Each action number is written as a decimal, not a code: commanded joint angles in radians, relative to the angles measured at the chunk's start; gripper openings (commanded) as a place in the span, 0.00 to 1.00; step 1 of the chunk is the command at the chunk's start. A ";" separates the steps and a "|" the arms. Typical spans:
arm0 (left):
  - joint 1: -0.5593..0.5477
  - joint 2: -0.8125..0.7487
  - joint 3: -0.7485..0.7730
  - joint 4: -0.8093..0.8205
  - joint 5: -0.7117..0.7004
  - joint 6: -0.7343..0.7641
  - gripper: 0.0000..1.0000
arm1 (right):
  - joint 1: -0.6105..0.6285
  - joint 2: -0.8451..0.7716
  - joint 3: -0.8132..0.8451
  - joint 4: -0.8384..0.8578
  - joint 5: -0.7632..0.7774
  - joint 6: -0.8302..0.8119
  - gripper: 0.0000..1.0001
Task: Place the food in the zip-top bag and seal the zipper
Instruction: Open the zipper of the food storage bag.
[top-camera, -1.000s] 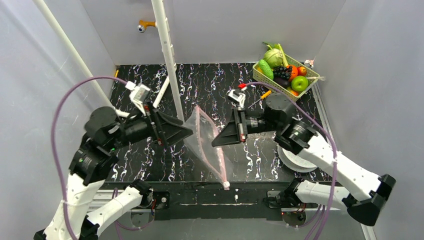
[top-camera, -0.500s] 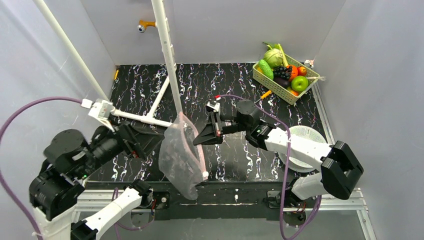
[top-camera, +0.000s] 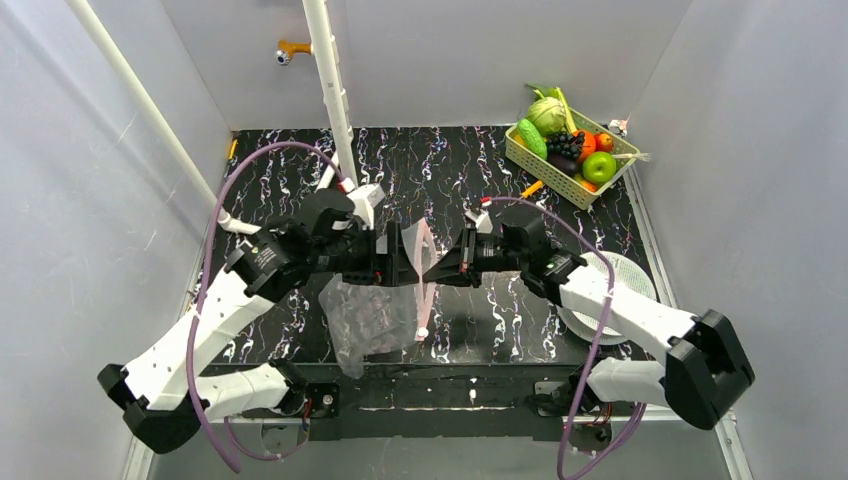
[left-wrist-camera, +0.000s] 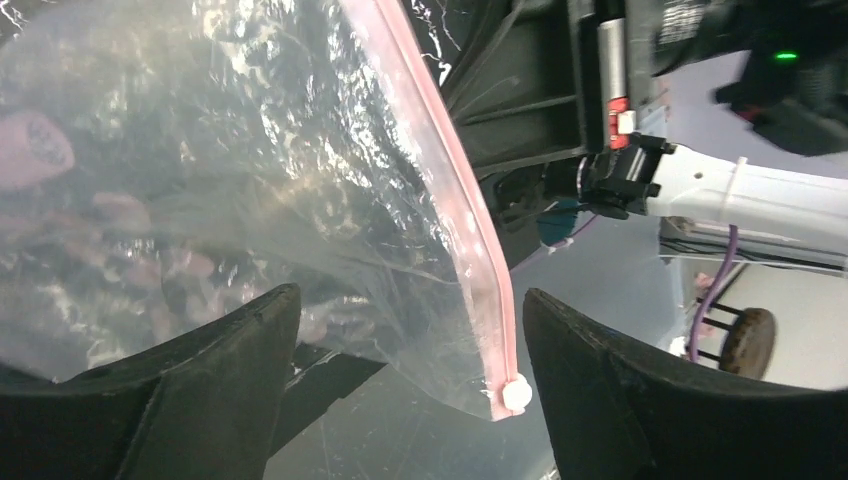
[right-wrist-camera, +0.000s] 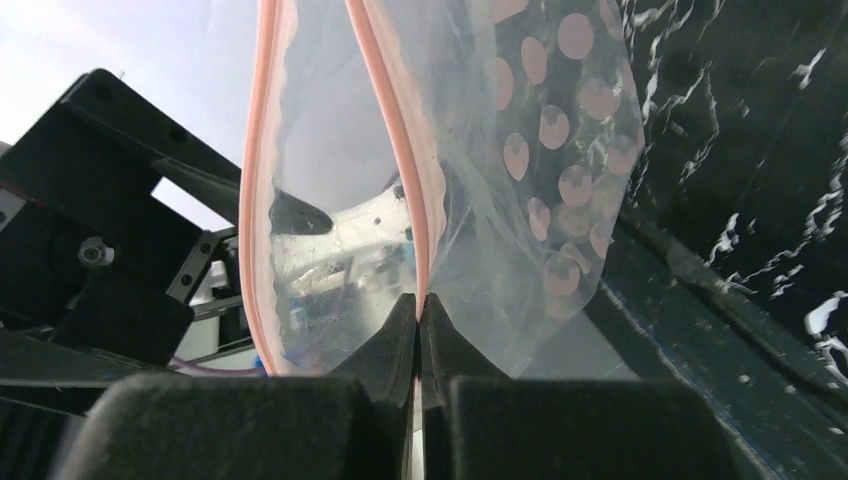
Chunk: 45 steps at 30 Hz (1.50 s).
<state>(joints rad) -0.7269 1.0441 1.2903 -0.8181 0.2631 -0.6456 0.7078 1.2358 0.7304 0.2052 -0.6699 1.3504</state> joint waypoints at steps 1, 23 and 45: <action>-0.104 0.041 0.138 -0.062 -0.282 0.023 0.77 | -0.004 -0.094 0.159 -0.363 0.174 -0.259 0.01; -0.440 0.488 0.514 -0.329 -0.909 0.197 0.63 | -0.003 -0.178 0.223 -0.534 0.328 -0.361 0.01; -0.450 0.513 0.424 -0.195 -0.822 0.297 0.30 | -0.003 -0.224 0.247 -0.594 0.384 -0.380 0.01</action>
<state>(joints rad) -1.1735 1.5581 1.7356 -0.9946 -0.5058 -0.4093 0.7071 1.0537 0.9272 -0.3755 -0.3145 0.9924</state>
